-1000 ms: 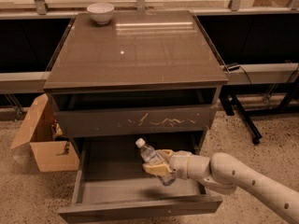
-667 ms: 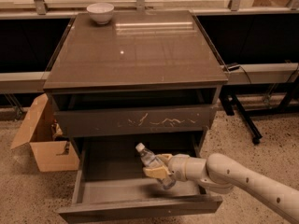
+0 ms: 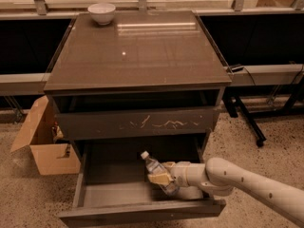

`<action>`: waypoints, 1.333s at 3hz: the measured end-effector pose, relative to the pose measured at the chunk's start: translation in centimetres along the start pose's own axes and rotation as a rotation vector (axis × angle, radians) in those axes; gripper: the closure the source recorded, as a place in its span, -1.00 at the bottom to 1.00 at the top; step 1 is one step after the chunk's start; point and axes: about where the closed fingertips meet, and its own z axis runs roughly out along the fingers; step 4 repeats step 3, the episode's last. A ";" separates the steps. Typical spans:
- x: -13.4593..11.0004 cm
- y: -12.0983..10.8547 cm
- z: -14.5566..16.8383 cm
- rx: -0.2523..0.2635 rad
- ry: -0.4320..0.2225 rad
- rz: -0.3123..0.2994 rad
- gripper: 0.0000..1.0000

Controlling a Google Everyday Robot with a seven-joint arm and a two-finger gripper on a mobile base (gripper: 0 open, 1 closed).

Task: Place blue plastic bottle into middle drawer

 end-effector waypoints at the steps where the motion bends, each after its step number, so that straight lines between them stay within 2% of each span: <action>1: 0.9 -0.8 0.6 -0.008 0.020 0.021 -0.78; 2: 1.1 -1.3 0.5 -0.002 0.021 0.027 -1.00; 3: 0.0 -2.0 -1.4 0.037 -0.022 0.014 -1.00; 4: 0.0 -2.0 -1.4 0.037 -0.022 0.014 -1.00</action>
Offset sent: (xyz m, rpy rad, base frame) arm 0.0121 -0.0176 -0.0201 -0.0123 0.0369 -0.0235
